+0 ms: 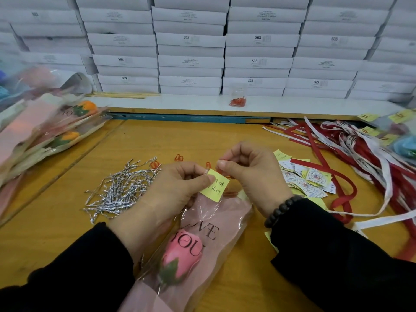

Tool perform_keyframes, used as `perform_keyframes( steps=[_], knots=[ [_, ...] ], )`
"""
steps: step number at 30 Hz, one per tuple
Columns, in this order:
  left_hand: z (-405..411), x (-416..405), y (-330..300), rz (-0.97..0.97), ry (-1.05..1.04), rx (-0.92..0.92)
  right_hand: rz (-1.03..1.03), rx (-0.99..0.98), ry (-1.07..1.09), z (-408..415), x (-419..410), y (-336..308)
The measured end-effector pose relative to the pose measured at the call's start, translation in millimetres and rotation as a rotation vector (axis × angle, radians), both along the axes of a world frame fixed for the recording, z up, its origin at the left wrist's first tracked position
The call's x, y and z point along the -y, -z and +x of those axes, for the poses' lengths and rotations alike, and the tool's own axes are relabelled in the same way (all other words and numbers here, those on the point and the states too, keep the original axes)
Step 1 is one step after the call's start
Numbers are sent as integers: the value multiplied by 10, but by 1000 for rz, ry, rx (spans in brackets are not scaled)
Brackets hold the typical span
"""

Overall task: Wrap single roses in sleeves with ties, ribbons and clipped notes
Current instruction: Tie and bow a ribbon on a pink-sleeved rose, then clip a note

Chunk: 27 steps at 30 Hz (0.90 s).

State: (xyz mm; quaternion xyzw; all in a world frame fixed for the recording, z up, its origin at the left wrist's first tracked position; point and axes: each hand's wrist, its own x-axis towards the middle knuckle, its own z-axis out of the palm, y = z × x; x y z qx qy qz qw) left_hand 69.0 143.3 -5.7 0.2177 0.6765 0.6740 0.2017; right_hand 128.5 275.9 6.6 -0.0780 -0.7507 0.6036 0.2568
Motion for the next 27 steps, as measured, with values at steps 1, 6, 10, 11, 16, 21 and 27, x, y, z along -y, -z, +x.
perform_keyframes(
  steps=[1,6,10,11,16,21,27],
  knots=[
    [0,-1,-1,-6,6,0,-7,8,-9,2,17,1],
    [-8,2,-7,-18,6,-16,-68,-14,-47,5,19,-6],
    [-2,4,-2,-23,3,-12,-95,-4,-60,5,15,-3],
    [-3,4,-3,-21,2,-8,-104,-2,-60,4,13,-1],
    [1,-1,-8,2,-3,1,-119,6,-56,4,16,5],
    [-1,-3,5,8,-14,-8,-117,15,-49,4,18,15],
    [-39,-6,47,-20,-48,-31,-92,13,-39,-2,24,21]
  ],
)
